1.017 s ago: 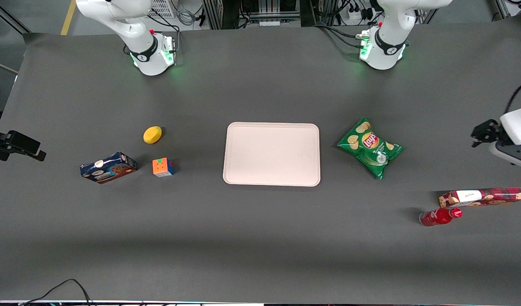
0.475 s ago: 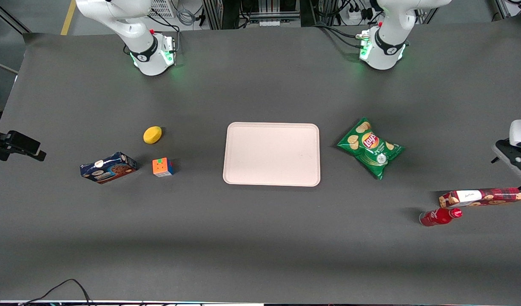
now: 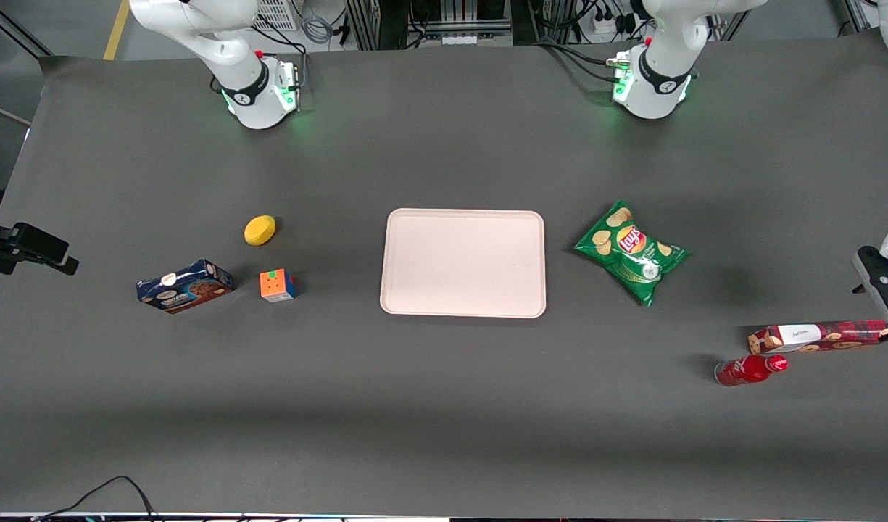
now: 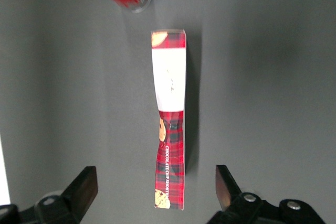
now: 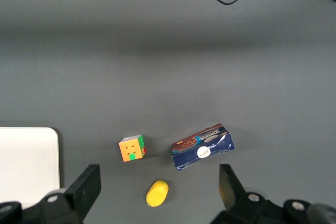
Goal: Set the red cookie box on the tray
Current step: 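Lower the left gripper and close it around the cookie box's middle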
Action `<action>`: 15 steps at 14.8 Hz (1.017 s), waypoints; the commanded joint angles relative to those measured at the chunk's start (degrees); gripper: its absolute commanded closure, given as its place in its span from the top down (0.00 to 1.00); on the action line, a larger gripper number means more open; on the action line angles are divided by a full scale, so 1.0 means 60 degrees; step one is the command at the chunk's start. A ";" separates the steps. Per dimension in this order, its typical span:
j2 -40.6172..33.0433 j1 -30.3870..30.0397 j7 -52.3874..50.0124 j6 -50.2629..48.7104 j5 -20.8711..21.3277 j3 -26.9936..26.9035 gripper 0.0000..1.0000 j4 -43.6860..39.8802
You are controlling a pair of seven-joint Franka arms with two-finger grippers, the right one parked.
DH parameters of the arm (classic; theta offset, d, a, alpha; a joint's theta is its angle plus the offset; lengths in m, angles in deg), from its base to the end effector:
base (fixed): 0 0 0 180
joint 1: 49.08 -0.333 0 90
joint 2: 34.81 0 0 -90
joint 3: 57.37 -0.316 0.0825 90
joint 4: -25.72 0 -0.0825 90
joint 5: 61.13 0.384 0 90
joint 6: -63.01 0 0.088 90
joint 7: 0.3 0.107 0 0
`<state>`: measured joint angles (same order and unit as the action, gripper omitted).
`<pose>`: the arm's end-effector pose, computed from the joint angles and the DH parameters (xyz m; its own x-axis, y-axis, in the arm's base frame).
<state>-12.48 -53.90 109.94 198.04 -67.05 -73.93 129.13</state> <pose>0.6209 0.2244 0.3547 0.0628 -0.9945 -0.0843 -0.9859 -0.0486 -0.1604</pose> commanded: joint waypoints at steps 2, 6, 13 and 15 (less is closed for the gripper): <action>0.1638 -0.0221 0.1049 -0.0049 -0.0916 0.0006 1.00 -0.1122; 0.2181 -0.0338 0.1109 -0.0005 -0.1107 0.0006 1.00 -0.1123; 0.2708 -0.0324 0.1094 0.0157 -0.1457 0.0006 1.00 -0.1343; 0.2768 -0.0294 0.1094 0.0258 -0.1605 0.0006 1.00 -0.1343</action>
<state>2.30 -55.59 114.97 198.71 -74.40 -73.87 122.58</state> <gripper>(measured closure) 0.000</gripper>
